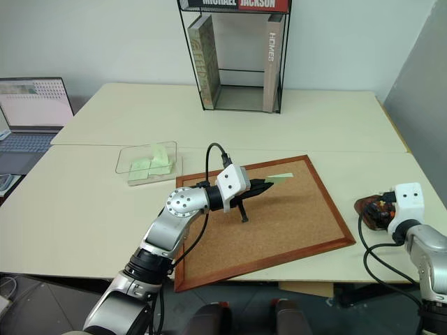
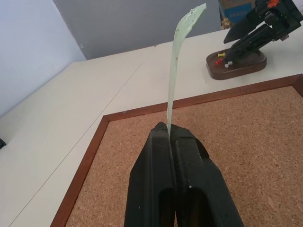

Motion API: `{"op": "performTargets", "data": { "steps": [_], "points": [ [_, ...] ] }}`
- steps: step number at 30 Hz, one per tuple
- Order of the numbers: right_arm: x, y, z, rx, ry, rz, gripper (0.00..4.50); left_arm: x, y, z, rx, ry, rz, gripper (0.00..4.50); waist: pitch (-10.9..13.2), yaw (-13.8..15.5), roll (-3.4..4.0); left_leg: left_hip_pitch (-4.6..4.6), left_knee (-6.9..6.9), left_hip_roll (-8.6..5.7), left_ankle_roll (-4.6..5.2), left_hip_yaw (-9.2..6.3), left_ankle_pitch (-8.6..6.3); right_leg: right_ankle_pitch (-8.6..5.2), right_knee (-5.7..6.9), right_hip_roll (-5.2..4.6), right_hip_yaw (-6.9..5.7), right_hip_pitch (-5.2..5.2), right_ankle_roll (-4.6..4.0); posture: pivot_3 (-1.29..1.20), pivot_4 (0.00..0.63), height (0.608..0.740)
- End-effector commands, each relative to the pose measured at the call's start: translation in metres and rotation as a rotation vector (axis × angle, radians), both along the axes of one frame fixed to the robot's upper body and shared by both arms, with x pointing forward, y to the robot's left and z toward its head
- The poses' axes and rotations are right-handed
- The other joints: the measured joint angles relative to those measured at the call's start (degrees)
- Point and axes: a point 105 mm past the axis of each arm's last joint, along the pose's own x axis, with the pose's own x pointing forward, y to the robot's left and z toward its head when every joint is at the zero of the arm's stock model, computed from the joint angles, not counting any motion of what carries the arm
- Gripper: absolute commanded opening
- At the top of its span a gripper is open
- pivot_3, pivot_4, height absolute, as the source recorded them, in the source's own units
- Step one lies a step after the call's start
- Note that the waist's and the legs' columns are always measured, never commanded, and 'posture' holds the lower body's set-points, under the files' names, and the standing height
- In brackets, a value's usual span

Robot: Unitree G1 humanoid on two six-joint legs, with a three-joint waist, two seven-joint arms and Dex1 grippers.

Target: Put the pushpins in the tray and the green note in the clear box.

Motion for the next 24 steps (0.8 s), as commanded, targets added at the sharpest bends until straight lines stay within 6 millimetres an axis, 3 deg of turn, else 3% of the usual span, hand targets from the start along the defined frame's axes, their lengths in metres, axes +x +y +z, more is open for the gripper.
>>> {"op": "performTargets", "data": {
  "steps": [1,2,6,9,12,16,18,24],
  "points": [
    [0.0,-0.005,0.024,-0.007,-0.093,-0.007,4.23,-0.001,-0.002,0.015,-0.031,-0.053,-0.008,0.0,0.0,0.0,0.0,0.0,0.0,0.0,0.0,-0.01,0.0,0.0,0.0,0.0,-0.01,0.0,0.0,0.0,0.15,0.74],
    [0.001,-0.003,0.03,-0.001,-0.117,0.006,4.42,-0.001,-0.001,0.016,-0.033,-0.055,-0.006,0.0,0.0,0.0,0.0,-0.01,0.0,0.0,0.0,-0.03,0.0,0.0,0.0,0.0,-0.01,0.0,-0.01,0.0,0.15,0.74],
    [0.004,0.016,0.061,0.015,-0.256,0.131,4.42,0.004,0.005,0.022,-0.04,-0.067,0.035,0.0,0.0,-0.1,0.0,-0.01,-0.03,0.0,0.0,-0.01,0.0,-0.01,-0.01,0.0,0.0,-0.01,-0.01,0.0,0.15,0.74],
    [0.006,0.045,0.081,0.027,-0.344,0.291,4.42,0.009,0.016,0.033,-0.061,-0.06,0.095,0.0,0.0,-0.2,0.0,0.01,-0.03,0.02,0.0,-0.02,0.0,0.0,-0.01,0.02,-0.01,-0.01,0.0,0.0,0.15,0.74],
    [0.004,0.089,0.094,0.051,-0.394,0.507,4.42,0.014,0.037,0.045,-0.096,-0.016,0.172,0.0,0.0,-0.3,-0.02,0.02,-0.03,0.1,0.0,-0.06,0.0,0.0,0.0,0.08,-0.04,-0.01,0.0,0.0,0.15,0.74],
    [-0.007,0.164,0.107,0.068,-0.398,0.867,4.42,0.023,0.088,0.05,-0.066,0.055,0.299,0.0,0.0,-0.7,-0.02,0.02,-0.07,0.2,0.0,-0.12,0.0,-0.02,0.0,0.19,-0.05,-0.03,-0.03,0.0,0.15,0.74],
    [-0.008,0.192,0.114,0.088,-0.403,0.982,4.42,0.029,0.118,0.053,-0.045,0.083,0.379,0.0,0.1,-1.3,-0.08,0.04,-0.08,0.21,0.0,-0.18,0.0,-0.03,0.04,0.21,-0.08,-0.04,-0.05,0.0,0.15,0.74],
    [0.0,0.249,0.116,0.129,-0.31,1.167,4.42,0.039,0.188,0.056,0.016,0.172,0.579,0.0,0.3,-1.4,-0.34,0.01,-0.07,0.22,-0.01,-0.28,0.0,-0.06,0.09,0.18,-0.12,-0.09,-0.1,0.0,0.15,0.74]
  ]
}}
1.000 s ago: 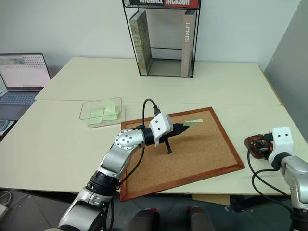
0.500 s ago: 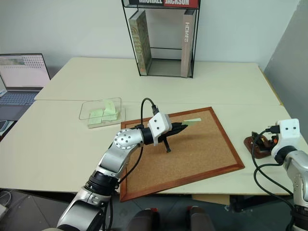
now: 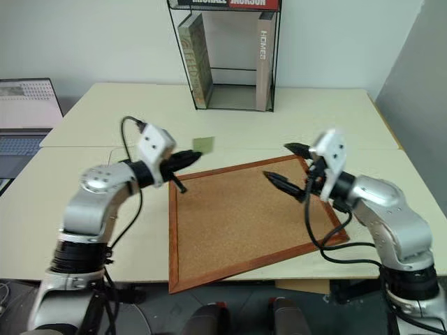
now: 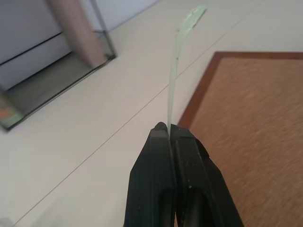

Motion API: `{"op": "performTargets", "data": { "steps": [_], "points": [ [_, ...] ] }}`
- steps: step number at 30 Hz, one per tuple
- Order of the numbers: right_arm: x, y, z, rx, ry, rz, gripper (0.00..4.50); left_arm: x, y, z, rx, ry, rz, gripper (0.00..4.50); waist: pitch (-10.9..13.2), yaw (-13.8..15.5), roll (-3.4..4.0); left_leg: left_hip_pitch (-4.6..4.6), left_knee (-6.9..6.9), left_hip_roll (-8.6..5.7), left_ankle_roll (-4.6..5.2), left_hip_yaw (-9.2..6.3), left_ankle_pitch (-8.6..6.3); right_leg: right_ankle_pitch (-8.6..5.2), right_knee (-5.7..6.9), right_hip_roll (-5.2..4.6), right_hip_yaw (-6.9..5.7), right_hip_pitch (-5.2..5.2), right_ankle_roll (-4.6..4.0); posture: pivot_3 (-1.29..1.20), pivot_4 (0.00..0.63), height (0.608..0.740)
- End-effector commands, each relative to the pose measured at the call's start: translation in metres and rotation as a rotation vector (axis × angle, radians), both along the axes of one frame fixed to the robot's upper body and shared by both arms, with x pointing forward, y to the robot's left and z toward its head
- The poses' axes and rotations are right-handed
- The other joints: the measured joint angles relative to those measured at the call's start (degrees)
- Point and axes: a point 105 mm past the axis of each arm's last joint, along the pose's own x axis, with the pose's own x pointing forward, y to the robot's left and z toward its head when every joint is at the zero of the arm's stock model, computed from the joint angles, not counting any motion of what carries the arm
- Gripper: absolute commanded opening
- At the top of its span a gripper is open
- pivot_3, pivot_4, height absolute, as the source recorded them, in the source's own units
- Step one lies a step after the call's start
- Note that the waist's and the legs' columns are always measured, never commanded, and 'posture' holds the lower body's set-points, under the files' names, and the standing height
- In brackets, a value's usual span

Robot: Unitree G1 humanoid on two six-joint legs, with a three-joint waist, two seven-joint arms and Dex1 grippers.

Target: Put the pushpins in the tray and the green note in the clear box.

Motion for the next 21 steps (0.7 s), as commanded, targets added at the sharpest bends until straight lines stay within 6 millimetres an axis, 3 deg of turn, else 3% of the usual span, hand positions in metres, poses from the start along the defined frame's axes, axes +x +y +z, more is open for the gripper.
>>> {"op": "performTargets", "data": {
  "steps": [1,5,9,19,21],
  "points": [
    [0.001,0.033,-0.001,-0.033,0.059,0.113,4.42,0.004,0.039,0.011,0.011,0.029,0.109,0.0,0.0,0.1,-0.05,-0.03,0.0,-0.02,0.0,0.0,0.0,0.0,-0.02,-0.04,0.0,-0.02,-0.01,0.0,0.15,0.74],
    [0.007,0.065,0.001,-0.029,0.075,0.169,4.42,0.009,0.072,0.014,0.059,0.045,0.205,0.0,0.1,0.2,-0.18,-0.11,-0.04,-0.13,0.0,0.0,0.0,-0.03,-0.05,-0.49,-0.02,-0.07,-0.07,0.0,0.15,0.74],
    [0.011,0.081,0.003,-0.012,0.068,0.169,4.42,0.016,0.087,0.016,0.062,0.039,0.268,0.0,0.1,0.8,-0.22,-0.23,-0.03,-0.24,-0.01,0.02,0.0,-0.03,-0.05,-0.69,-0.07,-0.17,-0.08,0.0,0.15,0.74],
    [0.006,0.091,-0.002,-0.022,0.073,0.191,4.42,0.028,0.128,0.014,0.154,0.008,0.432,0.0,0.1,1.3,-0.26,-0.54,0.03,-0.27,-0.02,0.07,0.0,0.02,0.15,-0.78,-0.1,-0.57,-0.15,0.0,0.15,0.74],
    [0.004,0.093,-0.001,-0.02,0.074,0.197,4.5,0.031,0.132,0.01,0.17,0.016,0.44,0.4,0.1,1.3,-0.25,-0.54,0.03,-0.27,-0.02,0.08,0.0,0.02,0.17,-0.77,-0.09,-0.58,-0.15,0.0,0.15,0.74]
  ]
}}
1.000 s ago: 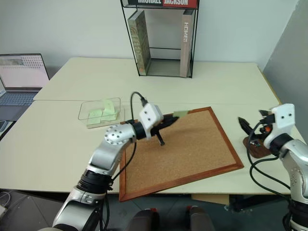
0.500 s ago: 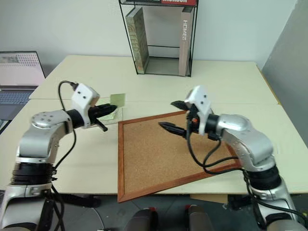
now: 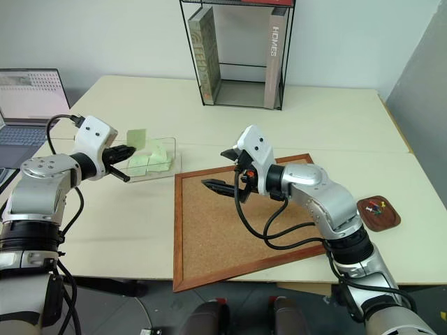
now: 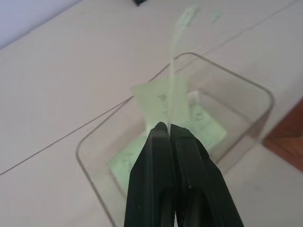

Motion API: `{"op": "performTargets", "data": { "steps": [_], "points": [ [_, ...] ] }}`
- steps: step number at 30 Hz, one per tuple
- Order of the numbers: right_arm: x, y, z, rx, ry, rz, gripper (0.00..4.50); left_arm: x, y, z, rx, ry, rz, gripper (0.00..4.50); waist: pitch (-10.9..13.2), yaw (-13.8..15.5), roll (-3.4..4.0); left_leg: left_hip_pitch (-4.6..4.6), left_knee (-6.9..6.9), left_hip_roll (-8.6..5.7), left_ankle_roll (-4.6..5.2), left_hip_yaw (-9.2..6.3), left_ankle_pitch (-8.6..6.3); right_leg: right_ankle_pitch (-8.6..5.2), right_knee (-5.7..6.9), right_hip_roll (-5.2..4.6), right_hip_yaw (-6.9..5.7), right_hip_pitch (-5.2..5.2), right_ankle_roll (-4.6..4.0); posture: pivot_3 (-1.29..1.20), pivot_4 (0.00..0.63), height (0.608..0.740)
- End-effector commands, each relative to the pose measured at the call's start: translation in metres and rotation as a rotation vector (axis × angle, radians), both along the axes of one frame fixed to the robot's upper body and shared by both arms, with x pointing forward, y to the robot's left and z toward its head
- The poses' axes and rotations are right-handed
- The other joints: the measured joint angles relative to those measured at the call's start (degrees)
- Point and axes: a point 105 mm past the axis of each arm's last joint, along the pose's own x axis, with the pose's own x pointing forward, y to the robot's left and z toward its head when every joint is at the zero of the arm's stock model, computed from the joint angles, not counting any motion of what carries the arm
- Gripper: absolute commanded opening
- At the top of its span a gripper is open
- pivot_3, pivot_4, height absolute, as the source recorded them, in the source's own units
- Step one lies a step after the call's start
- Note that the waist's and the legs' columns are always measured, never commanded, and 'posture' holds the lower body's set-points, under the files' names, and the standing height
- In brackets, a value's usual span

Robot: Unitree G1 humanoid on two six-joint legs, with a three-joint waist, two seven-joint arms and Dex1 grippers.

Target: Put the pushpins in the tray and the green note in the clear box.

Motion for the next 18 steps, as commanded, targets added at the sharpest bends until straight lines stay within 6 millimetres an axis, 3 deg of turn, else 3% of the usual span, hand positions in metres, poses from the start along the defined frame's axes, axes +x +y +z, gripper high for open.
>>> {"op": "performTargets", "data": {
  "steps": [1,12,16,18],
  "points": [
    [-0.008,0.006,0.012,0.018,-0.046,0.027,4.5,0.005,0.01,0.01,0.049,-0.042,0.024,0.52,0.0,0.0,0.0,0.0,0.0,0.0,0.0,0.01,0.0,0.0,0.0,0.0,0.0,0.0,0.0,0.0,0.15,0.74],
    [-0.01,0.008,0.012,0.017,-0.046,0.035,4.5,0.008,0.007,0.005,0.08,-0.032,-0.001,2.62,0.0,0.0,0.0,-0.04,0.0,0.01,0.0,0.04,0.0,0.07,-0.02,0.0,0.0,-0.04,-0.12,0.0,0.15,0.74],
    [-0.01,0.009,0.014,0.029,-0.05,0.034,4.5,0.005,-0.001,0.017,0.05,-0.074,-0.041,3.37,0.0,0.0,-0.01,-0.04,0.0,0.01,0.0,0.04,0.0,0.07,0.0,0.0,0.0,-0.04,-0.11,0.0,0.15,0.74],
    [-0.01,0.008,0.015,0.039,-0.051,0.033,4.5,0.001,-0.009,0.027,0.013,-0.101,-0.079,3.49,0.0,0.0,-0.01,-0.05,0.01,0.01,0.0,0.03,0.0,0.07,-0.01,0.0,-0.01,-0.04,-0.12,0.0,0.15,0.74]
  ]
}}
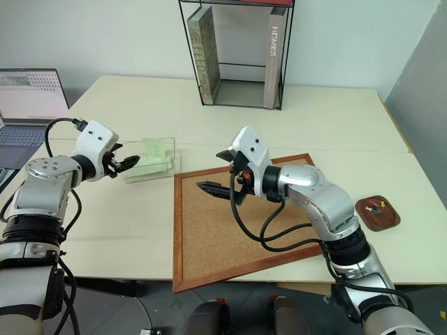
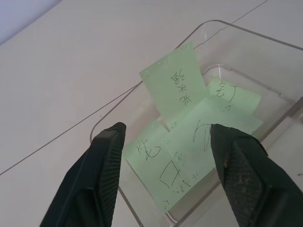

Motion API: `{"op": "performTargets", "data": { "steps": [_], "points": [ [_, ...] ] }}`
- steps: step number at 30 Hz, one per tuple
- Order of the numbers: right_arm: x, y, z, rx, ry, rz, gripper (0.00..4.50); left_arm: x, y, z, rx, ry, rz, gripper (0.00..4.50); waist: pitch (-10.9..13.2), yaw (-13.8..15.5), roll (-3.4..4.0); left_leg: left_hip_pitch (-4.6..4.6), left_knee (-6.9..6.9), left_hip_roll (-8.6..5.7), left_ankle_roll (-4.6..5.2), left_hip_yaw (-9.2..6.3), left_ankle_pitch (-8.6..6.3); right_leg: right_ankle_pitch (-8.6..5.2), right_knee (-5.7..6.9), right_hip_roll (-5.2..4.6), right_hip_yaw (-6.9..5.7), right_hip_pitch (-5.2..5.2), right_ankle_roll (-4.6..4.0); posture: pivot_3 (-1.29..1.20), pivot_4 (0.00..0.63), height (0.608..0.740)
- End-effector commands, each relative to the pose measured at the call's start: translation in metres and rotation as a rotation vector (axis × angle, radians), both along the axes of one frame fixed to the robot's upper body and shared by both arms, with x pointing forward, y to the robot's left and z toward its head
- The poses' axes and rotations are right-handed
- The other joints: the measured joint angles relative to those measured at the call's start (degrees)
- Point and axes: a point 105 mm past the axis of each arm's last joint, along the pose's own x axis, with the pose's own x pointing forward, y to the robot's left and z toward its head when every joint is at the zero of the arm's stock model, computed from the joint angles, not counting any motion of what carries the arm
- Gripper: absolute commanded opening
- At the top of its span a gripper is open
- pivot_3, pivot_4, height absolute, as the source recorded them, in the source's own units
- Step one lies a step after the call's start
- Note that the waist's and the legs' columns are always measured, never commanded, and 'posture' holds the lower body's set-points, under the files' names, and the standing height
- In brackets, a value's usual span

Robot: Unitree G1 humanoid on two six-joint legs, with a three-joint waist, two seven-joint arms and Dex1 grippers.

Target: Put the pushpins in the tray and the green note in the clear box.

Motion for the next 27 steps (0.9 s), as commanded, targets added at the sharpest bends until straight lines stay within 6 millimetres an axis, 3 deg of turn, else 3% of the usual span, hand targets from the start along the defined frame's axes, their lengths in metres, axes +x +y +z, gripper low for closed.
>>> {"op": "performTargets", "data": {
  "steps": [1,4,7,13,16,21,27],
  "points": [
    [-0.006,-0.001,0.015,0.039,-0.06,0.012,4.5,-0.008,-0.017,0.045,-0.056,-0.137,-0.088,3.49,0.0,0.0,0.0,0.0,0.0,0.0,0.0,0.0,0.0,0.0,0.0,0.0,0.0,0.0,0.0,0.0,0.15,0.74],
    [-0.009,-0.006,0.02,0.078,-0.072,0.021,4.5,-0.017,-0.027,0.066,-0.072,-0.208,-0.119,3.49,0.0,0.0,0.0,-0.05,0.0,0.0,0.0,0.0,0.0,0.04,-0.03,-0.01,0.02,-0.01,-0.06,0.0,0.15,0.74],
    [-0.009,-0.021,0.027,0.157,-0.107,-0.029,4.5,-0.028,-0.051,0.078,-0.117,-0.271,-0.179,3.49,0.0,0.0,-0.01,-0.07,0.0,-0.01,0.0,-0.03,0.0,0.04,-0.03,-0.02,0.02,-0.01,-0.07,0.0,0.15,0.74],
    [-0.001,-0.09,0.016,0.217,-0.147,-0.302,4.5,-0.053,-0.102,0.042,-0.092,-0.352,-0.226,3.49,0.0,0.4,0.0,-0.05,-0.01,-0.1,-0.01,-0.05,0.0,0.03,-0.11,-0.14,0.06,0.1,0.01,0.0,0.15,0.74],
    [-0.002,-0.123,0.004,0.215,-0.165,-0.426,4.5,-0.071,-0.127,0.01,-0.185,-0.262,-0.306,3.49,0.0,0.3,-0.03,-0.09,0.01,-0.08,-0.02,0.0,0.0,0.06,-0.12,-0.14,0.09,0.06,-0.05,0.0,0.15,0.74],
    [-0.016,-0.147,-0.04,0.142,-0.1,-0.477,4.5,-0.097,-0.148,-0.038,-0.254,-0.119,-0.34,3.49,0.0,0.1,0.0,0.24,-0.04,0.07,-0.03,0.01,0.02,-0.09,0.01,0.05,0.08,0.21,0.11,0.0,0.15,0.74],
    [-0.033,-0.149,-0.064,0.122,-0.026,-0.441,4.5,-0.112,-0.156,-0.051,-0.279,-0.102,-0.358,3.49,0.0,0.1,0.02,0.66,-0.08,0.09,-0.03,-0.01,0.02,-0.2,-0.01,0.06,0.04,0.62,-0.05,0.0,0.15,0.74]
  ]
}}
